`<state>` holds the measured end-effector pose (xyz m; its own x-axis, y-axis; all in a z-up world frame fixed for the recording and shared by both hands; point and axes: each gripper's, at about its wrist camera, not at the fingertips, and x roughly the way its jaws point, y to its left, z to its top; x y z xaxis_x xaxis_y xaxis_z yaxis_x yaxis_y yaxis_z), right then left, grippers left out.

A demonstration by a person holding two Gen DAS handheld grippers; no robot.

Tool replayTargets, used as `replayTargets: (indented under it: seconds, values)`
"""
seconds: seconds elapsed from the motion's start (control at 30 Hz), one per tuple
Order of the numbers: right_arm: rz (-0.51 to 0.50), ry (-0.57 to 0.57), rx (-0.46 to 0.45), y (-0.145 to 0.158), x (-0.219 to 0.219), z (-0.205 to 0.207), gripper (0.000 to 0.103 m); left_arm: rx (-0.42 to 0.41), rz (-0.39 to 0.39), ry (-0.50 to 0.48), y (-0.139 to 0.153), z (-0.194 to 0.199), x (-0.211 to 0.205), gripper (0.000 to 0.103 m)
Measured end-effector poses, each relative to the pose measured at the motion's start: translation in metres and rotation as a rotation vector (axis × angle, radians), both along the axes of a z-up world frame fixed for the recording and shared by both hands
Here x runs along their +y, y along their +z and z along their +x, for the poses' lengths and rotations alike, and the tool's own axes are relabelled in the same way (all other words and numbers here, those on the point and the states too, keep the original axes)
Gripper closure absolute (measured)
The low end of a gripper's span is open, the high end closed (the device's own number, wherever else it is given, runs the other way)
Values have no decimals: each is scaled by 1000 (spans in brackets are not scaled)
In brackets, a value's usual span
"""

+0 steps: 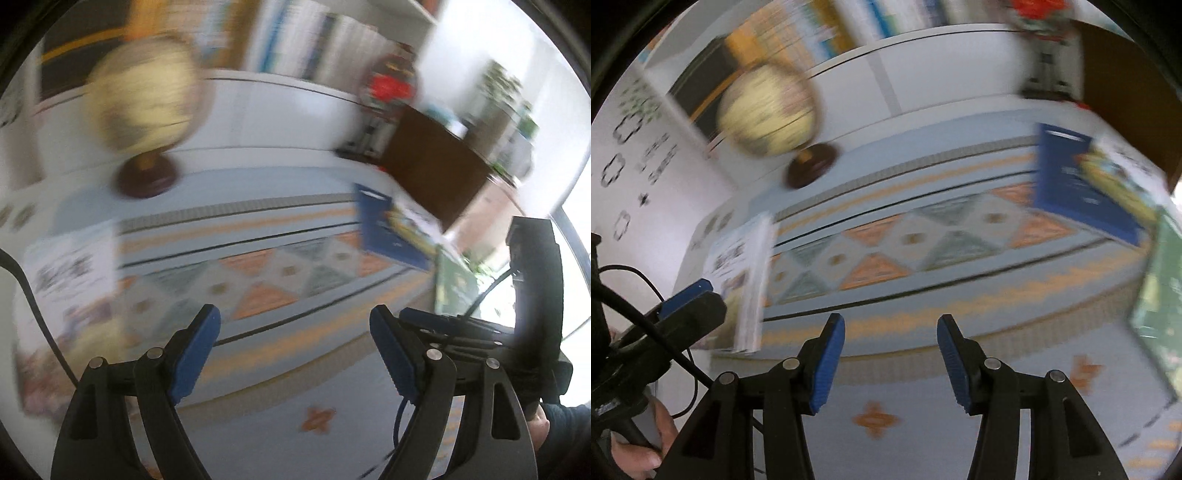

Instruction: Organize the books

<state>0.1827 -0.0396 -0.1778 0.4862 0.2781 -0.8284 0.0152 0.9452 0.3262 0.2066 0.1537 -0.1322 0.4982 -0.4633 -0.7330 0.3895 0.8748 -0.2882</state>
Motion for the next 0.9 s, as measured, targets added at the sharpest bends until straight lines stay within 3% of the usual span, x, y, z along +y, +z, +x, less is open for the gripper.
replayTargets:
  seconds: [0.2, 0.47, 0.57, 0.7, 0.9]
  values:
    - [-6, -186, 14, 7, -114, -10, 52, -12, -10, -137, 7, 9, -100, 21]
    - [-19, -370, 20, 12, -243, -30, 52, -31, 4, -244, 12, 10, -194, 21]
    - [-8, -413, 34, 6, -276, -35, 50, 57, -23, -287, -9, 20, -226, 9]
    - [10, -462, 99, -17, -312, -44, 50, 172, -40, -321, -54, 31, -273, 9]
    - [18, -493, 172, -51, -351, -58, 50, 259, -4, -341, -100, 35, -318, 10]
